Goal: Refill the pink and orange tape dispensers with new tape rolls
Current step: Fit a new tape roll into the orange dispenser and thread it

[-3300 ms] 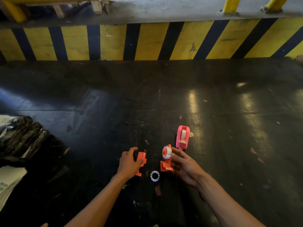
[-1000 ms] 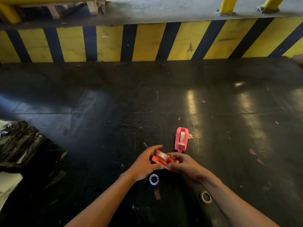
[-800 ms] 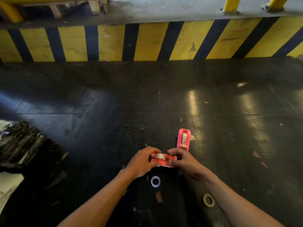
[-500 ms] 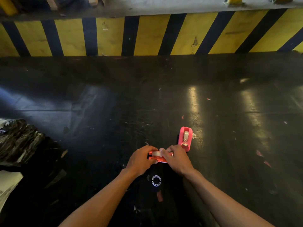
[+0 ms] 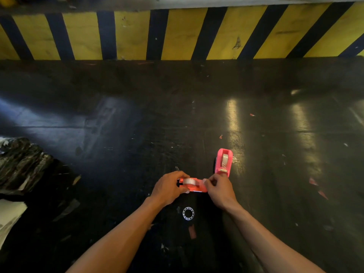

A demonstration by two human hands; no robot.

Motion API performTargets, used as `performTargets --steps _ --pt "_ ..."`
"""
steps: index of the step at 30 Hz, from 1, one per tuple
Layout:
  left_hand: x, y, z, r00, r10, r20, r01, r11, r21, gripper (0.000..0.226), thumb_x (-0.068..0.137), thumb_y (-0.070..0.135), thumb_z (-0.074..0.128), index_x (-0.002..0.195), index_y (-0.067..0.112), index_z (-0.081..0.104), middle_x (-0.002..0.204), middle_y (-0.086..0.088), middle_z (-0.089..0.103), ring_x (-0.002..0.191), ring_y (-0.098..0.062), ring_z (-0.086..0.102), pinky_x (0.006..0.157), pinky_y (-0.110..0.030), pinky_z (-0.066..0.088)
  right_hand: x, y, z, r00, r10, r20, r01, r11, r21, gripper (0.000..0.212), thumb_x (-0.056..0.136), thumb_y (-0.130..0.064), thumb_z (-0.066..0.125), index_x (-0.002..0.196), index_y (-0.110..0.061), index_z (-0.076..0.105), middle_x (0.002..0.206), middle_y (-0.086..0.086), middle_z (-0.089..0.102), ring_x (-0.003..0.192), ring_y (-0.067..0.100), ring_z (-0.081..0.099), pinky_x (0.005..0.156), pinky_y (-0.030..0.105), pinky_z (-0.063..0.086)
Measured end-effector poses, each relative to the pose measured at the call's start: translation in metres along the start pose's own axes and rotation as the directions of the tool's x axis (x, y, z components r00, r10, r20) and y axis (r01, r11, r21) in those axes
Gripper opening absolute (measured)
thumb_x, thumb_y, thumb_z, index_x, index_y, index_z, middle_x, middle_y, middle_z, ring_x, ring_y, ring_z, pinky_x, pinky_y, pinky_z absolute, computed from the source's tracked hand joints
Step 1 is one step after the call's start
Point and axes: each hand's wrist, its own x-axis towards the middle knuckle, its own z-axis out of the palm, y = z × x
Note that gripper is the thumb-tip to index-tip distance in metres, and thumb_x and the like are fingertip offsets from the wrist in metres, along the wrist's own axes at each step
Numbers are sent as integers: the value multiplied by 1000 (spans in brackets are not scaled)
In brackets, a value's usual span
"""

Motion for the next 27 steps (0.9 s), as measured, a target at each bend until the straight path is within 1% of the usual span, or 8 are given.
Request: performTargets --steps 3,6,8,11,13,18,23,27 --pt "1 -1 0 1000 -5 10 5 1000 -12 47 81 28 81 125 30 63 126 6 67 118 -13 60 102 -41 49 -3 8 -6 997 77 10 -77 996 54 22 96 -23 61 74 -23 59 78 0 63 65 4 55 53 19 37" --pt "-1 0 1 1000 -12 12 12 1000 -27 47 82 26 80 125 29 63 127 5 67 119 -14 60 103 -42 49 -2 14 -2 988 143 50 -149 976 160 18 96 -25 60 79 -22 60 84 4 70 73 16 67 65 34 56" --pt "-1 -1 0 1000 -12 17 13 999 -38 47 82 26 80 125 29 63 127 5 66 119 -15 60 103 -43 50 0 17 0 981 178 74 -190 956 224 16 98 -23 58 83 -19 59 88 9 73 76 20 73 71 39 62" --pt "-1 0 -1 999 -15 28 16 998 -54 47 82 24 80 125 28 63 128 4 66 120 -15 60 104 -43 49 3 18 0 970 223 99 -243 911 332 16 100 -22 54 85 -16 55 93 14 72 77 24 76 63 34 60" --pt "0 -1 -1 1000 -12 28 14 998 -59 46 82 24 80 125 28 63 127 4 66 119 -14 60 103 -42 50 5 20 -1 957 253 142 -289 878 381 15 100 -22 54 87 -15 55 96 17 73 79 26 76 61 31 57" --pt "0 0 0 999 -20 33 22 999 -49 46 82 24 80 125 28 63 128 4 65 119 -13 59 101 -37 48 8 23 -8 911 306 277 -407 782 472 12 99 -19 56 91 -10 57 97 19 72 81 29 76 70 37 60" --pt "1 0 0 999 -25 25 26 998 -50 45 81 24 80 122 31 63 126 7 66 118 -12 60 101 -38 49 6 20 -3 882 360 305 -463 785 412 15 100 -25 55 97 -11 59 88 16 72 62 25 72 49 30 55" --pt "2 -1 1 999 -27 24 28 998 -57 44 81 24 81 122 30 64 125 7 67 117 -12 60 100 -38 48 -1 14 12 890 409 203 -456 799 393 20 103 -26 50 95 -13 63 81 13 69 52 19 64 37 22 44"
